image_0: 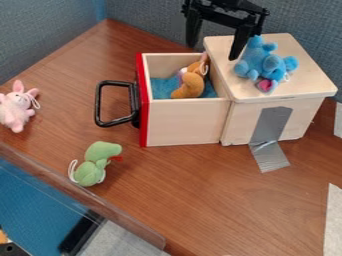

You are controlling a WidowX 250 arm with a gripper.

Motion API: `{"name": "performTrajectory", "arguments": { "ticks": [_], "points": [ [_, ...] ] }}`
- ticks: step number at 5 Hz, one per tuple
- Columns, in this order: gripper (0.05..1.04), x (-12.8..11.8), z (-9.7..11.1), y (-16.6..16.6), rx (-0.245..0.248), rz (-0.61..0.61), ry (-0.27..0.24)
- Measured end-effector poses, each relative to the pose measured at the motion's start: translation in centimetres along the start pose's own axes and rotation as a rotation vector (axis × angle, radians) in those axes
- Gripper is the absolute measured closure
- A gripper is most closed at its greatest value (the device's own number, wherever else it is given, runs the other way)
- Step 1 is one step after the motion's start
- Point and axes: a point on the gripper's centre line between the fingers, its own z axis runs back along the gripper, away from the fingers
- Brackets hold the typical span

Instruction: Move blue doll from top of the drawer and place it on the table

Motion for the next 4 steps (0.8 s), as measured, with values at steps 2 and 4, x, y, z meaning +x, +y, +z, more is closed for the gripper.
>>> {"name": "performTrajectory", "arguments": {
  "ticks": [2, 4],
  "points": [
    [0.084, -0.1, -0.9, 0.3, 0.037, 0.025, 0.043],
    [0.084, 1.8, 3.9, -1.1, 0.098, 0.005, 0.001]
  ]
}}
